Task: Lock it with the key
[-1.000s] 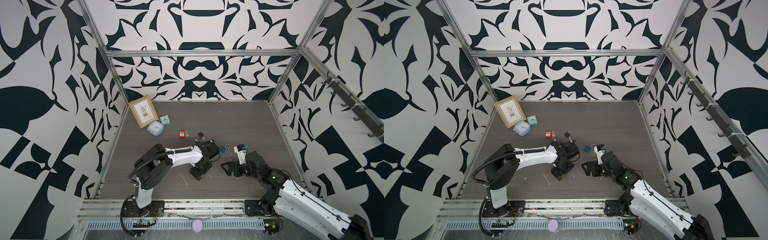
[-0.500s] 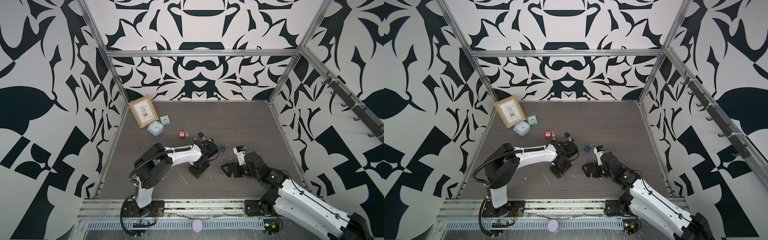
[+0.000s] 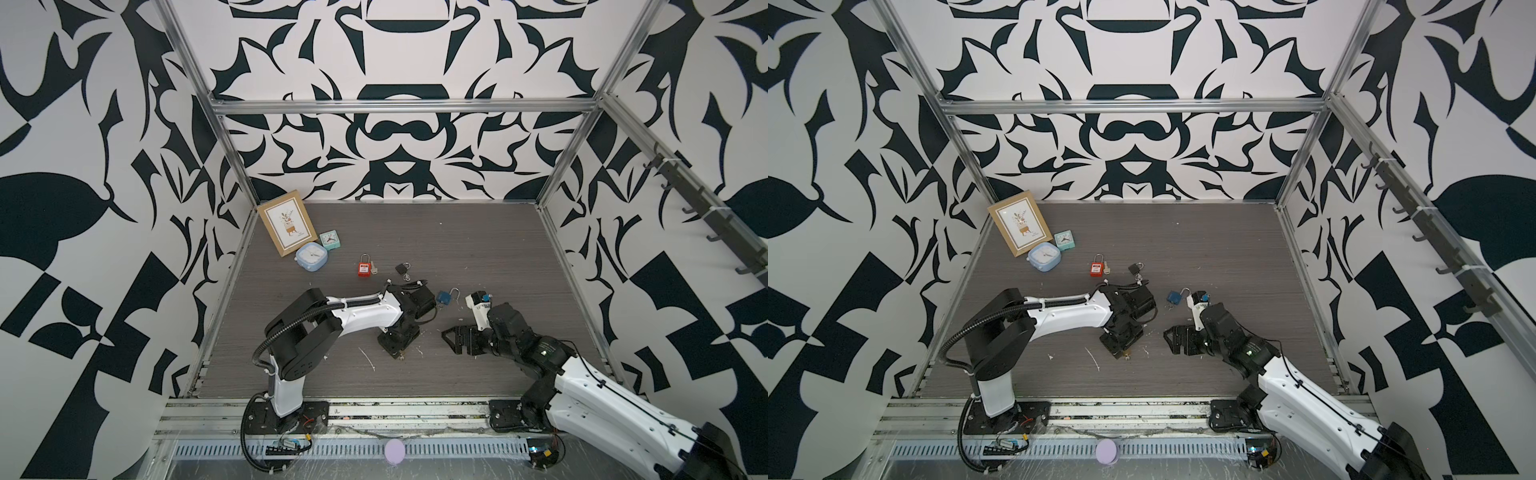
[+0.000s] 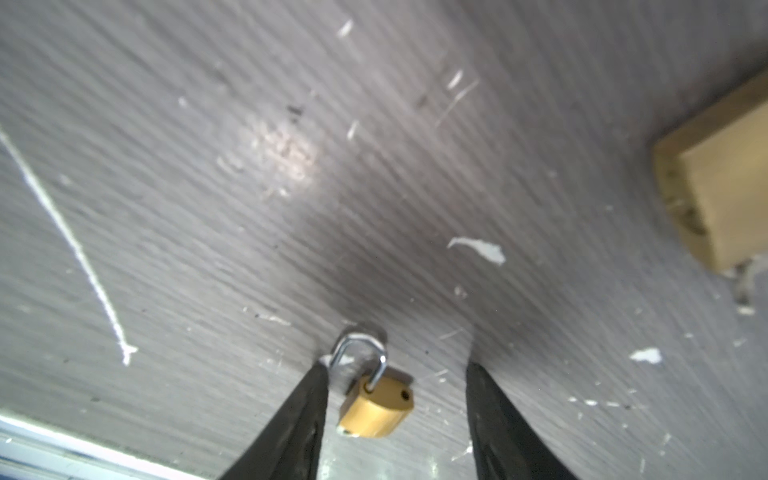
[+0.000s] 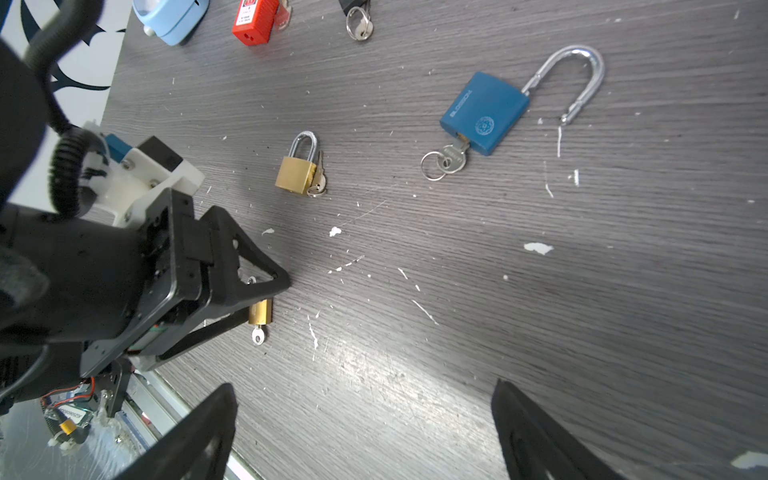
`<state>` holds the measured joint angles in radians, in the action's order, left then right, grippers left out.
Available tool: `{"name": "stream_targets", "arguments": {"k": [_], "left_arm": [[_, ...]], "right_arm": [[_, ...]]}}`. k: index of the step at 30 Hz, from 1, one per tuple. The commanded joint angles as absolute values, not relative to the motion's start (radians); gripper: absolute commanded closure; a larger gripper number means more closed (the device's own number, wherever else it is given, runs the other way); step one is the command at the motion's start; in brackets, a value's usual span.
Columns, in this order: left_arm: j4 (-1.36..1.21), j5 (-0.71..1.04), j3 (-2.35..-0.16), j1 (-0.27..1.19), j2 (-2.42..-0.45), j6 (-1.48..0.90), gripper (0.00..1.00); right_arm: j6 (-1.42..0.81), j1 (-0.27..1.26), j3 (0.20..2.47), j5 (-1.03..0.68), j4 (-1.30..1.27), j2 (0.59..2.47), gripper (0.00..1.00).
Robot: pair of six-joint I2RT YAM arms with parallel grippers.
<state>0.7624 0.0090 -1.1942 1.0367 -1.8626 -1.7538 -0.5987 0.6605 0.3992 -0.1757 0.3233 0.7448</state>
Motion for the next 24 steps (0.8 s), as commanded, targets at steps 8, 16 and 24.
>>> {"name": "stream_targets", "arguments": {"k": [8,16,24], "left_arm": [[0.728,0.044,-1.141,1.045,-1.865,-1.748,0.45],[0.710,0.077,-1.153,1.031,-1.904,-1.720,0.56],[0.706,0.082,-1.153,1.026,-1.907,-1.711,0.66]], "right_arm": [[-0.595,0.658,0.415,-0.169,0.293,0.728,0.03],[-0.595,0.658,0.416,-0.160,0.303,0.711,0.03],[-0.592,0.658,0.425,-0.160,0.292,0.730,0.03]]}}
